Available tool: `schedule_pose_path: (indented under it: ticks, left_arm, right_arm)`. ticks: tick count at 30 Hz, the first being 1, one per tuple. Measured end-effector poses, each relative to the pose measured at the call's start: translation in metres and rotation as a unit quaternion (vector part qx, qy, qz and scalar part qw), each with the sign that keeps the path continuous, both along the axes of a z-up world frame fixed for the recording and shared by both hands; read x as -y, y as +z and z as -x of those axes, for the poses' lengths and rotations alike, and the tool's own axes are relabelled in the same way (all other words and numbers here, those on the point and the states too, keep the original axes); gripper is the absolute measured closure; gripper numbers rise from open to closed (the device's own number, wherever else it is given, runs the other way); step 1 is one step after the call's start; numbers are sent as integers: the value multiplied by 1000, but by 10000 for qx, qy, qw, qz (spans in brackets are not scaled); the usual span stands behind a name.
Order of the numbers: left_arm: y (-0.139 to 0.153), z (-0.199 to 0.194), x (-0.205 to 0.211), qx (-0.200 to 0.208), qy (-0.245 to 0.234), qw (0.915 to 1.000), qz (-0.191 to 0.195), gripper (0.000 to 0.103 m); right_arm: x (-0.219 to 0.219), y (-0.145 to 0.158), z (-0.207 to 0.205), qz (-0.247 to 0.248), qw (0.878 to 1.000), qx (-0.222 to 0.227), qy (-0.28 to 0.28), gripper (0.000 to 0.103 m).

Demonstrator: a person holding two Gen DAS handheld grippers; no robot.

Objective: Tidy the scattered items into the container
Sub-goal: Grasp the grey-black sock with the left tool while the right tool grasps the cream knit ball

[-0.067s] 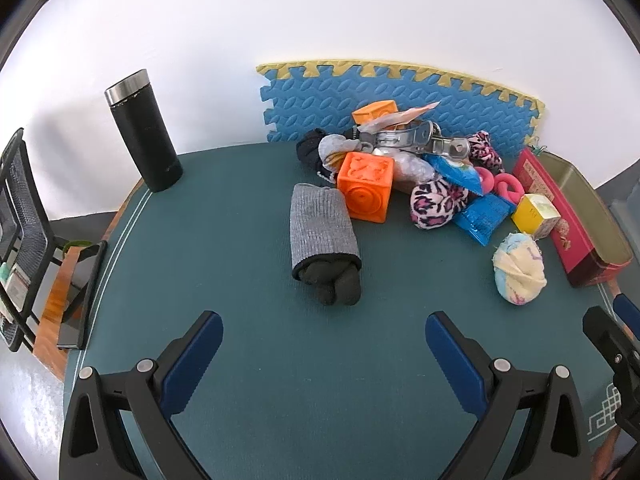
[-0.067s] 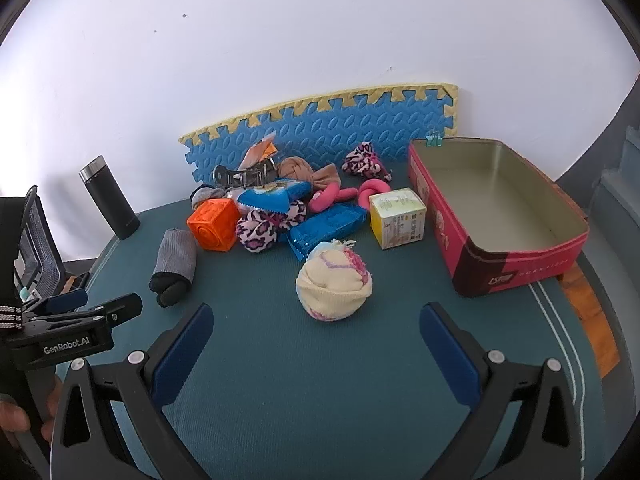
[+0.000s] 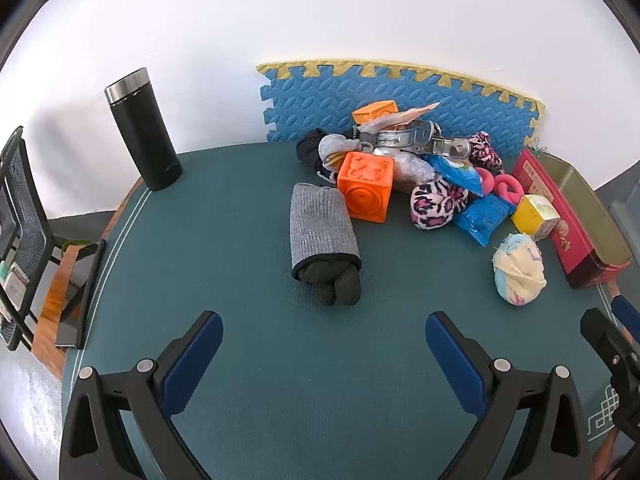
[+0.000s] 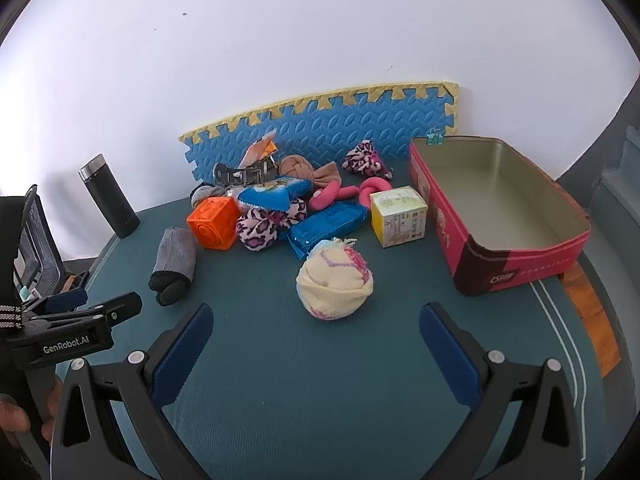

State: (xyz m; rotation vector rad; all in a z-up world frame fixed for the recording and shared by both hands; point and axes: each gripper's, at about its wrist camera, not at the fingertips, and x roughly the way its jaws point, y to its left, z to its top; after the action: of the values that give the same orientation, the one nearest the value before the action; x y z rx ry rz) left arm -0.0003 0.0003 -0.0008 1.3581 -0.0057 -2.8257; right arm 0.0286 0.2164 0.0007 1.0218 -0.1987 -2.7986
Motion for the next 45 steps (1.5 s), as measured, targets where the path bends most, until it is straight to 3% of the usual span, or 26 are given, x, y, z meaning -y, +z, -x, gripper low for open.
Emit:
schedule_pose_path:
  ticks: [12,28,38,45]
  left_arm:
    - [-2,-2,2,-30,29,10000,-37,0]
    - [-28,15,25,376,300,9981,-372,0]
    - [-33,41,40,368,393,9949,-858,0]
    - [-33,79,25,339,247,9965,-727,0]
  right_arm:
    - [12,-7,3,-109,9999,109,77,0]
    - [10,-24,18,-117,9991,403,-8,0]
    - [10,-35,24,-109,9983,561,-73,0]
    - [11,-39,26,-152,9979,619,-89,0]
